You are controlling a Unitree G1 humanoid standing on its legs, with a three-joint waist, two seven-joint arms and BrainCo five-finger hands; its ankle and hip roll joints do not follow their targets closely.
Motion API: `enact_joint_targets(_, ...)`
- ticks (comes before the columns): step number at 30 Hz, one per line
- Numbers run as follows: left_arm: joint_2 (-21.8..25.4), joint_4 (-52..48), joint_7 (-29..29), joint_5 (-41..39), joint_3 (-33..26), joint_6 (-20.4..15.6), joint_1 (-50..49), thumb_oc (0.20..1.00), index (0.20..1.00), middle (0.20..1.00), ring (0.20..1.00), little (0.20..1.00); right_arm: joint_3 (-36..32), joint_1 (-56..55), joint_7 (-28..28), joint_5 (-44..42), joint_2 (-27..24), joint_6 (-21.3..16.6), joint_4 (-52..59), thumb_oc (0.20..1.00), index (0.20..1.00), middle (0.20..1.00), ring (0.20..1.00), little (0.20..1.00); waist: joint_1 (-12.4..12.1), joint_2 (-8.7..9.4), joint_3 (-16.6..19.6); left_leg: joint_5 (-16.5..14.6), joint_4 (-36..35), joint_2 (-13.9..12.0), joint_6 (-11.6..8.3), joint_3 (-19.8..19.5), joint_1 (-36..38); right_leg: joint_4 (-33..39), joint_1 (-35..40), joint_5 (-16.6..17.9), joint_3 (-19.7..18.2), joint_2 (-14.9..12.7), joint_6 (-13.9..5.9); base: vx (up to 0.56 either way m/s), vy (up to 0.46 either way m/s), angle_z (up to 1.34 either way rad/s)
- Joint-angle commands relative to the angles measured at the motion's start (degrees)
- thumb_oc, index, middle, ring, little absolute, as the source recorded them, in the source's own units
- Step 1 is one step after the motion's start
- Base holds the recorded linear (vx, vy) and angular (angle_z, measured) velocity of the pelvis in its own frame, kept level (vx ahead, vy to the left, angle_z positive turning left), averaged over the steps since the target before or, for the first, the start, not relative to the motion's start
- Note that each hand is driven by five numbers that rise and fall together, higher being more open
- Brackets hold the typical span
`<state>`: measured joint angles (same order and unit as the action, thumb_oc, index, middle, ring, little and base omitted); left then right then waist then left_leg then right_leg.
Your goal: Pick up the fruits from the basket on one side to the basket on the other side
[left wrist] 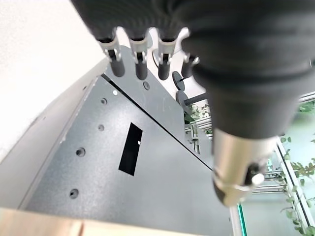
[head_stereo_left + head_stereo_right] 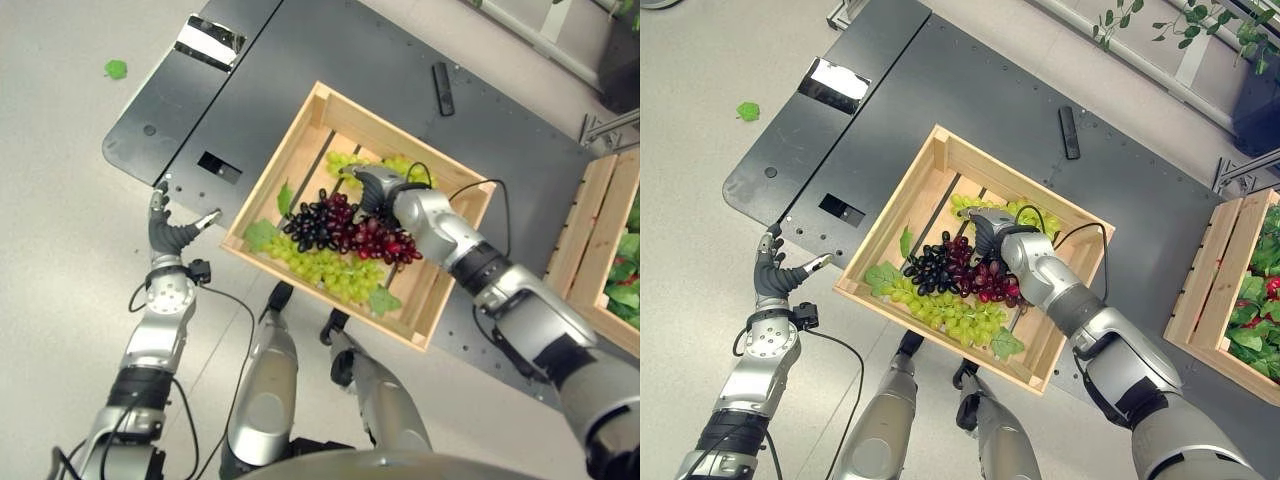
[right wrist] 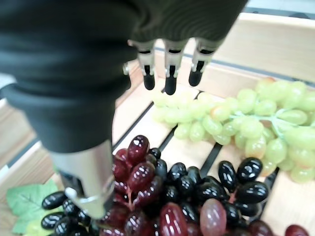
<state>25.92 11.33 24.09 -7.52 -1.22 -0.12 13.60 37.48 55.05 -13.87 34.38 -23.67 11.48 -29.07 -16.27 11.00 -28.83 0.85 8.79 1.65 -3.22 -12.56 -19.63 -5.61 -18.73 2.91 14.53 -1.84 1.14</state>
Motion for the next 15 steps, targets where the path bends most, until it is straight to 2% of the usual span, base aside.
enact_joint_targets(1, 3.3, -4.7, -0.5, 3.2, -2.9, -1.0, 0.4, 1.0, 1.0, 1.0, 1.0, 1.0, 0.3, 3.0, -0.5, 2.6, -0.7, -1.1, 5.6, 1.0, 1.0, 1.0, 1.0, 1.0, 0.0, 5.47, -0.7, 0.5, -1.3, 3.8, 4.0, 2.3, -0.5, -1.1, 2.3, 0.9, -1.0, -1.8, -5.32, 0.0, 0.0, 0.0)
enact_joint_targets(6, 3.2, -4.6, -0.6, 3.2, -2.6, -0.9, 0.6, 1.0, 1.0, 1.0, 1.0, 1.0, 0.9, 3.4, -0.6, 3.0, 0.0, -1.1, 4.2, 1.0, 1.0, 1.0, 1.0, 1.0, -0.2, 5.43, -0.8, 0.6, -1.5, 3.9, 3.97, 2.2, -0.7, -1.1, 2.2, 0.9, -0.8, -1.9, -5.29, 0.0, 0.0, 0.0)
enact_joint_targets(15, 3.3, -4.2, -0.1, 2.7, -1.7, -0.4, 0.8, 1.0, 1.0, 1.0, 1.0, 1.0, 2.8, 4.0, 1.1, 3.7, 5.2, -0.7, -1.5, 1.0, 1.0, 1.0, 1.0, 1.0, -0.6, 5.8, -1.0, 0.8, -1.0, 3.8, 3.95, 1.9, -2.0, -1.0, 1.3, 1.2, -0.6, -1.7, -5.34, 0.0, 0.0, 0.0)
